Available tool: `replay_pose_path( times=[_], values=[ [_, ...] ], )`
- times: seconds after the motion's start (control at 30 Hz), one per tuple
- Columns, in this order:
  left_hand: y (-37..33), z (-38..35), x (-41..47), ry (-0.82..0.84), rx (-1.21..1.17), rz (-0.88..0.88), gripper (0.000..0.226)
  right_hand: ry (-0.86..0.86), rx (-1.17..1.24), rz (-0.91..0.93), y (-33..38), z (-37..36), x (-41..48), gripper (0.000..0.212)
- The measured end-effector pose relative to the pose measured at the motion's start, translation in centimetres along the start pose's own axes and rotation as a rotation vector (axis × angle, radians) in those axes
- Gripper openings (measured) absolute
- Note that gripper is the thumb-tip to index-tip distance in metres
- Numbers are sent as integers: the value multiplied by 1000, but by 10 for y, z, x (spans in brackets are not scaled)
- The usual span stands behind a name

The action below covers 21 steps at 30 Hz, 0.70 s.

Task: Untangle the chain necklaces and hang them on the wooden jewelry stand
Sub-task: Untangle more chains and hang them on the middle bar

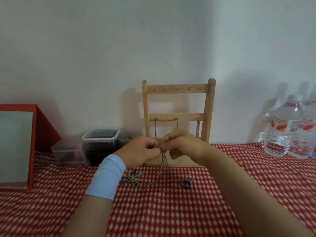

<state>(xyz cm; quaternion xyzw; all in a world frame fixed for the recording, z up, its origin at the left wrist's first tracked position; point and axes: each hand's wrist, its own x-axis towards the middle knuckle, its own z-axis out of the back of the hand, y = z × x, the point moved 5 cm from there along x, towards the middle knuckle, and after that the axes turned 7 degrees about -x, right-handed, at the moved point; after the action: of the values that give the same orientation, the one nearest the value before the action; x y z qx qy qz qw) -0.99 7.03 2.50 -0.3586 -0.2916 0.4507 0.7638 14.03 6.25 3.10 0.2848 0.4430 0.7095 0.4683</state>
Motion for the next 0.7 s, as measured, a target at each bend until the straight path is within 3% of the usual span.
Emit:
replay_pose_path(
  times=[0.1,0.2,0.27,0.43,0.47,0.53,0.7],
  values=[
    [3,6,0,-94,-94,-25,26,-28,-82,-11,-3,1,2,10],
    [6,-4,1,-65,-185,-8,23,-38,-345,-2,-3,-2,6,10],
    [8,-11,2,-71,-231,0,25,-48,-376,21,-3,0,7,11],
    [15,-14,0,-111,-437,-36,5,-74,-53,-5,-6,11,1,15],
    [16,-14,0,-102,-446,-43,14,-65,-27,-17,-7,10,1,15],
    [17,-14,0,-109,-404,-46,25,-72,-7,-39,-8,8,3,18],
    [20,1,-1,-129,-279,-46,12,-198,73,-155,-16,18,6,19]
  ],
)
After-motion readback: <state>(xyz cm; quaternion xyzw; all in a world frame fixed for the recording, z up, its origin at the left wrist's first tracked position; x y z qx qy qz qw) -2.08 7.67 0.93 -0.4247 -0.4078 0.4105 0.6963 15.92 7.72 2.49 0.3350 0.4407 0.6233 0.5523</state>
